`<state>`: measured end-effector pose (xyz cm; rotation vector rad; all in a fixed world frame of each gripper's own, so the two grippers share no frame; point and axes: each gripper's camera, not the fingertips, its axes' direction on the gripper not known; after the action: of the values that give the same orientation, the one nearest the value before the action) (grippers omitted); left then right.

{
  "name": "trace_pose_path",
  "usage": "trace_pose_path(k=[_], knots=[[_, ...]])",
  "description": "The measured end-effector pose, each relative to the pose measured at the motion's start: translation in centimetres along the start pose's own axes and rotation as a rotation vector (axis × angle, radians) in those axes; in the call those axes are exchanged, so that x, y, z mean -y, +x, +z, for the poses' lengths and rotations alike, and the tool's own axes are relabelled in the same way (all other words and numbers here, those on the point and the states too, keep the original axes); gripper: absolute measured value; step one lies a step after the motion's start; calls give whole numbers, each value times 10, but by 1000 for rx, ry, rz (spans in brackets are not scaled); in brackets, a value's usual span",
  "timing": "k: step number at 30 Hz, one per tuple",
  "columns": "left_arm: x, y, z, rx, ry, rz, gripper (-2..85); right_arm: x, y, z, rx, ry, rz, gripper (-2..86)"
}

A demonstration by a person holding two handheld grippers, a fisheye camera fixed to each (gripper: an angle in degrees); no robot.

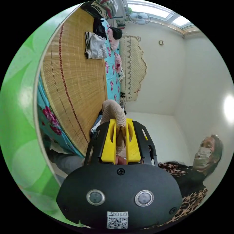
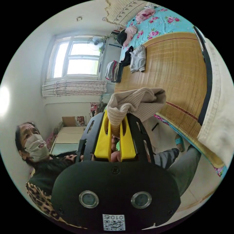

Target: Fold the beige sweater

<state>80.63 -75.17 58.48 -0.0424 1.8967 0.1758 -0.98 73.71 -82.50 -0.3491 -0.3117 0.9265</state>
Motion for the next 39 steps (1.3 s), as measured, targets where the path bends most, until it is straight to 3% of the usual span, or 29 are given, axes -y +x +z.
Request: trace_pose_path(k=[6, 10, 16, 18, 21, 25, 27, 29, 33, 39], knots=[[25, -19, 71, 86, -162, 9, 85, 11, 93, 15, 93, -51, 99, 38], [61, 30, 137, 136, -219, 124, 84, 48, 104, -42, 149, -15, -14, 38], [130, 204, 312, 52, -421, 506, 82, 31, 65, -241, 86, 359, -344, 39], [144, 272, 411, 53, -526, 642, 81, 11, 77, -299, 54, 507, -370, 39], [160, 309, 559, 103, -664, 722, 78, -14, 136, -372, 25, 716, -304, 40], [181, 256, 758, 219, -792, 657, 76, -19, 293, -412, 17, 885, 36, 40], [181, 170, 869, 433, -824, 516, 74, -13, 377, -409, 71, 896, 242, 40], [165, 118, 915, 553, -772, 460, 72, -10, 464, -396, 73, 860, 478, 40], [145, 49, 949, 255, -661, 300, 69, -21, 505, -395, 155, 875, 426, 39], [162, 28, 995, 315, -602, 280, 68, -19, 539, -397, 126, 833, 412, 41]])
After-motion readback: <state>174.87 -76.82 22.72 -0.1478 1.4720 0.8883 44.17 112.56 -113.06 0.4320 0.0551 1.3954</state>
